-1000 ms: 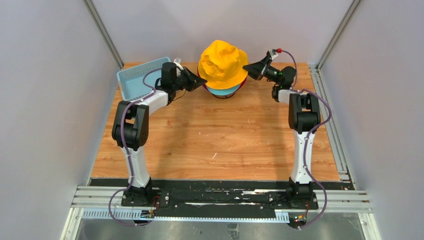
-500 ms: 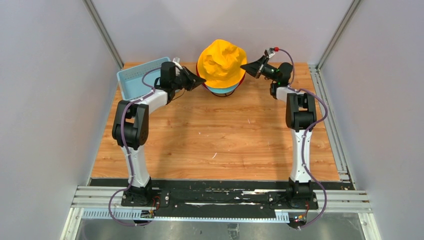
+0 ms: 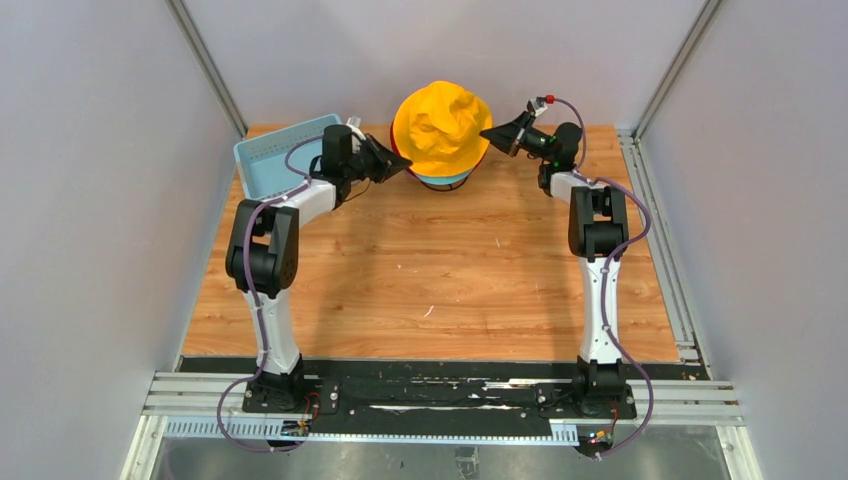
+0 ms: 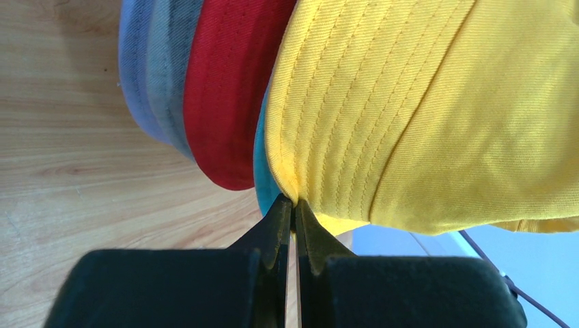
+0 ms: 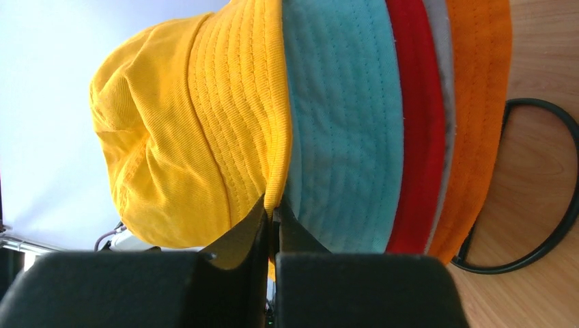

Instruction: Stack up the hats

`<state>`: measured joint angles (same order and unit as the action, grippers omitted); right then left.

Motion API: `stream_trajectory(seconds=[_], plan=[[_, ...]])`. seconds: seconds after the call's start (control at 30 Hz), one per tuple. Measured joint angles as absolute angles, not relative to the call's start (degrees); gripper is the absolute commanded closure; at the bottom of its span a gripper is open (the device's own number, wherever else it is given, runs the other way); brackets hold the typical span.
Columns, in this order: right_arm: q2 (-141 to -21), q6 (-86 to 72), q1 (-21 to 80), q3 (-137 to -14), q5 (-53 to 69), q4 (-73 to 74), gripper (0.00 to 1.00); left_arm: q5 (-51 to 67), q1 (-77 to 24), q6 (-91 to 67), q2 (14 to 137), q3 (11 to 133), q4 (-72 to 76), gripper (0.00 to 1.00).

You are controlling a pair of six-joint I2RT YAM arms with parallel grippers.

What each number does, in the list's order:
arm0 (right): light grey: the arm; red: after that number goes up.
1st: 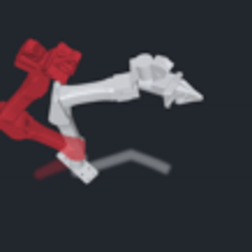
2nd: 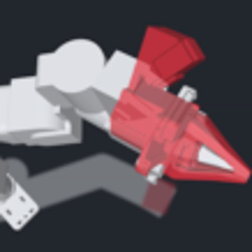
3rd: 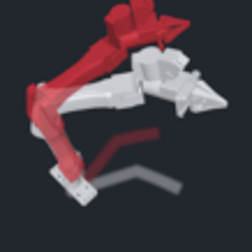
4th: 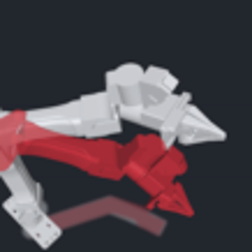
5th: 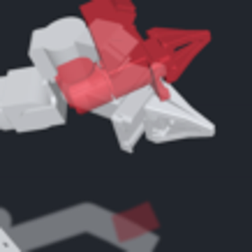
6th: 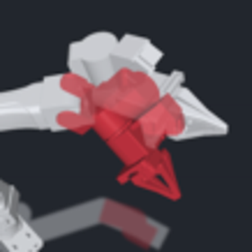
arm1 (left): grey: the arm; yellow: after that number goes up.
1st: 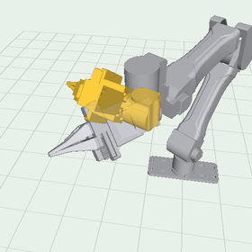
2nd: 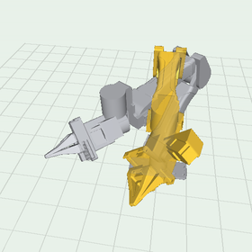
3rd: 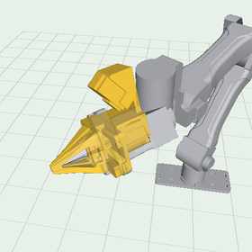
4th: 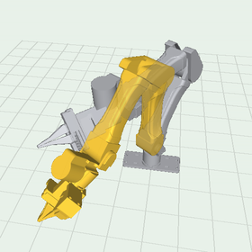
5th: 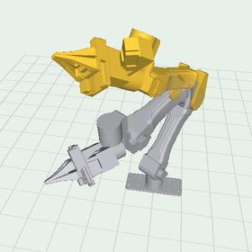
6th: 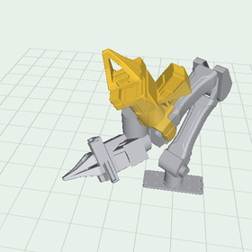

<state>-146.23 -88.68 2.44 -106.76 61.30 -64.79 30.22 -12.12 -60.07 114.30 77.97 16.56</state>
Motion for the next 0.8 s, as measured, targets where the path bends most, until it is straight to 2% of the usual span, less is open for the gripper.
stream_trajectory(seconds=[0.23, 0.3, 0.4, 0.47, 0.6, 0.8], plan=[[-146.3, -88.4, 2.4, -106.8, 61.3, -64.4, 0.99, 30.2, -12.1, -60.0, 114.9, 77.9, 16.6, 0.95], [-146.3, -88.4, 2.3, -106.8, 61.3, -64.4, 0.99, 30.2, -12.1, -60.0, 114.9, 77.9, 16.6, 0.90], [-146.3, -88.4, 2.3, -107.2, 61.4, -64.0, 1.00, 30.2, -12.1, -59.9, 114.9, 77.9, 16.6, 0.75], [-146.4, -88.2, 2.2, -107.8, 61.5, -63.4, 0.99, 30.0, -12.1, -59.6, 114.8, 77.3, 16.6, 0.69], [-147.1, -87.5, 2.0, -110.1, 61.5, -61.5, 1.00, 27.8, -12.1, -58.2, 113.7, 75.3, 13.9, 0.63], [-149.5, -85.5, 1.5, -116.6, 62.1, -56.2, 1.00, 22.6, -11.9, -54.9, 105.2, 73.5, 8.6, 0.61]])
